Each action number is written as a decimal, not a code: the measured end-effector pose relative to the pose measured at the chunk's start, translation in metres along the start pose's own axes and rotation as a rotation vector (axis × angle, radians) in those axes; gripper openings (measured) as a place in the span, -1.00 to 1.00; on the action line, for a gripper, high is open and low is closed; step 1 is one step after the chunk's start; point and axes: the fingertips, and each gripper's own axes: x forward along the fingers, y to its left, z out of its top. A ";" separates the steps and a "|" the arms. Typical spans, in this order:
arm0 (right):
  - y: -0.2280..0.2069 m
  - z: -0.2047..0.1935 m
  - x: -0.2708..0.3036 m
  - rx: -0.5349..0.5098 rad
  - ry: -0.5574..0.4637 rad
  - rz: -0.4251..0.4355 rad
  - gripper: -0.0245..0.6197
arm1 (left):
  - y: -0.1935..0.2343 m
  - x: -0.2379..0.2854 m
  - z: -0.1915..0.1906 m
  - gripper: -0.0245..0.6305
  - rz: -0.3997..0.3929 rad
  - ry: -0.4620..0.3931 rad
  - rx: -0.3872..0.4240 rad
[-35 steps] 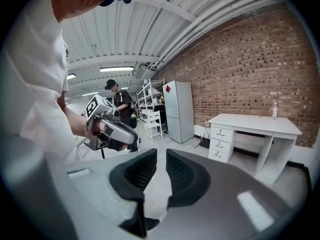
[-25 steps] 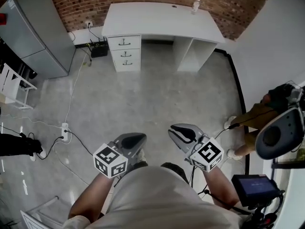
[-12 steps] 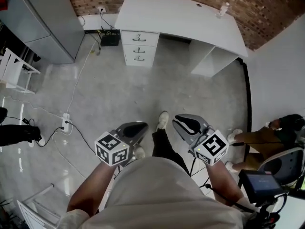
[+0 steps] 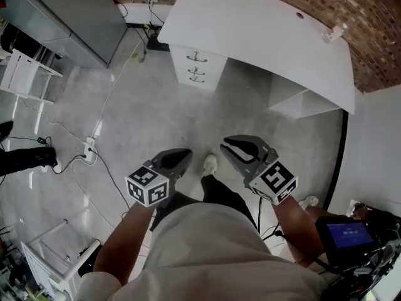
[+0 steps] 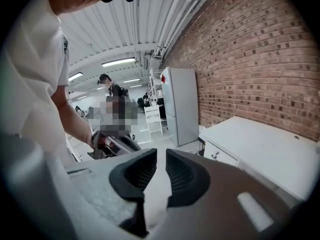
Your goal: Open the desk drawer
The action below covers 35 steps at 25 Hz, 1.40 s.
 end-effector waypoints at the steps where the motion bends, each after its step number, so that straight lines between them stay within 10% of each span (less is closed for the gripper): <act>1: -0.018 -0.001 0.006 -0.007 0.009 0.020 -0.79 | 0.011 0.016 0.007 -0.88 0.014 -0.007 -0.007; 11: -0.109 -0.009 0.072 0.008 0.107 0.088 -0.79 | 0.120 0.113 0.032 -0.87 0.058 -0.065 -0.215; 26: -0.201 -0.105 0.243 0.001 0.363 0.152 -0.79 | 0.411 0.272 -0.058 -0.81 -0.066 -0.221 -0.836; 35: -0.242 -0.162 0.312 0.024 0.427 0.221 -0.79 | 0.527 0.359 -0.093 -0.79 -0.048 -0.334 -0.966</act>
